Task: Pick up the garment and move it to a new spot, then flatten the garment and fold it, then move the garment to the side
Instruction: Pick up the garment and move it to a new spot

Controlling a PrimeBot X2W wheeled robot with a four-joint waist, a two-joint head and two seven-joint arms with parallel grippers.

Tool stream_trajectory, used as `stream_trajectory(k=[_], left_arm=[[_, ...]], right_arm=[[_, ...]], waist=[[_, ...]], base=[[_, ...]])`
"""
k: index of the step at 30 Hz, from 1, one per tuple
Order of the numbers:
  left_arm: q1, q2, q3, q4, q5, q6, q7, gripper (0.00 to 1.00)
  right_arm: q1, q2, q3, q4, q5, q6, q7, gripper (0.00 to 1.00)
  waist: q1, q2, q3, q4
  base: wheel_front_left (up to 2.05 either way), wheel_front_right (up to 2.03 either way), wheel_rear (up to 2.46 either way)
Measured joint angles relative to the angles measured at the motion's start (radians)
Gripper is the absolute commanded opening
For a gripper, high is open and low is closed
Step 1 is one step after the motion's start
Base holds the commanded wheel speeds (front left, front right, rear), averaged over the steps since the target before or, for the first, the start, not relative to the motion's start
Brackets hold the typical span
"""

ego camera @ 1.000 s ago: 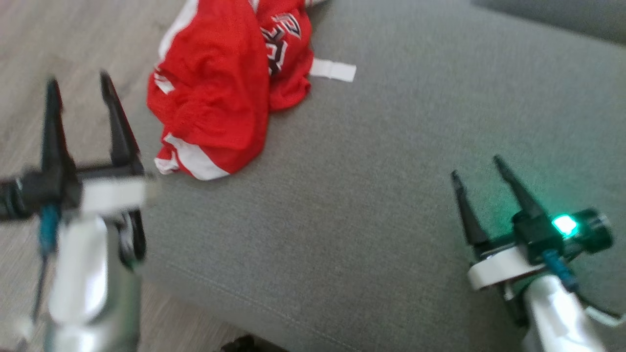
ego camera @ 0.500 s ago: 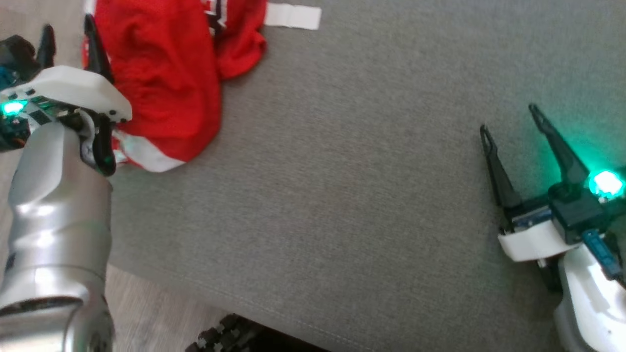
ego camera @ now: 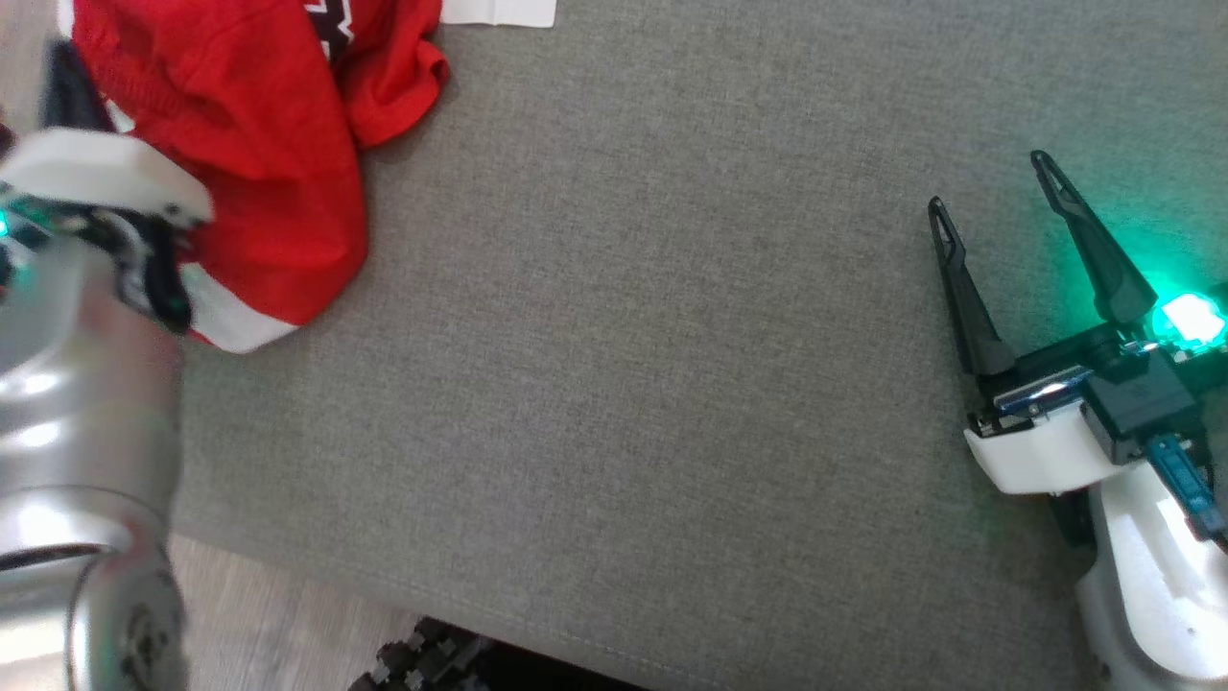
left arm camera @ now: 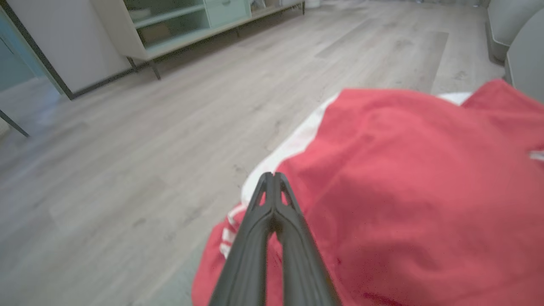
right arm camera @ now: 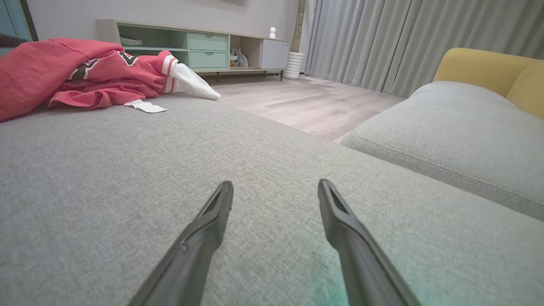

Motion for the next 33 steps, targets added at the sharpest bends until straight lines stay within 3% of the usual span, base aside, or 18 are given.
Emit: stream_trajectory(k=[4,9,13,14,15,21,25,26,30,33], left_arm=[[-0.012,0.036,-0.025,-0.048,0.044,0.013,-0.017,0.0],[-0.013,0.081,-0.038,-0.203,0.081,0.011,-0.019,0.0],[-0.01,0.09,-0.048,-0.182,0.087,-0.018,-0.01,0.0],[-0.01,0.086,-0.045,-0.133,0.061,-0.025,0.046,0.4],[-0.009,0.082,-0.043,-0.104,0.047,-0.03,0.081,1.0],[-0.008,0.004,-0.013,0.035,-0.072,-0.078,0.24,1.0],[-0.006,-0.014,-0.013,0.055,-0.105,-0.078,0.269,1.0],[-0.006,-0.012,-0.012,0.053,-0.109,-0.082,0.258,0.0],[-0.004,-0.002,-0.066,0.034,-0.079,-0.085,0.148,0.0],[-0.002,0.039,-0.087,0.016,-0.039,-0.049,0.044,0.0]], right_arm=[[-0.005,0.01,-0.004,0.034,0.0,0.0,0.0,1.0],[-0.019,0.033,-0.015,0.105,0.009,0.0,0.009,1.0],[-0.012,0.035,-0.026,0.134,0.009,0.0,0.015,1.0],[-0.009,0.031,-0.034,0.132,0.009,0.0,0.015,1.0],[-0.01,0.031,-0.034,0.128,0.009,0.0,0.015,1.0],[-0.01,0.017,-0.032,0.064,0.009,0.0,0.01,1.0],[-0.012,0.012,-0.031,0.017,0.009,0.0,0.007,1.0],[-0.012,0.011,-0.031,0.007,0.009,0.0,0.007,1.0],[-0.014,0.011,-0.031,-0.014,0.009,0.0,0.0,1.0],[-0.019,0.014,-0.031,0.009,0.009,0.0,0.0,1.0]], waist=[[0.0002,0.0,-0.025,-0.001],[0.0003,0.0,-0.087,-0.006],[-0.0001,0.0,-0.126,-0.009],[0.0,0.0,-0.118,-0.008],[0.0001,0.0,-0.11,-0.008],[-0.0001,0.0,-0.04,-0.009],[-0.0002,0.0,0.002,-0.014],[-0.0002,0.0001,0.011,-0.015],[0.0,0.0,0.028,-0.018],[0.0,0.0,0.009,-0.02]], base=[[0.0,0.0,0.0],[0.0,0.0,0.0],[0.0,0.0,0.0],[0.0,0.0,0.0],[0.0,0.0,0.0],[0.0,0.0,0.0],[0.0,0.0,0.0],[0.0,0.0,0.0],[0.0,0.0,0.0],[0.0,0.0,0.0]])
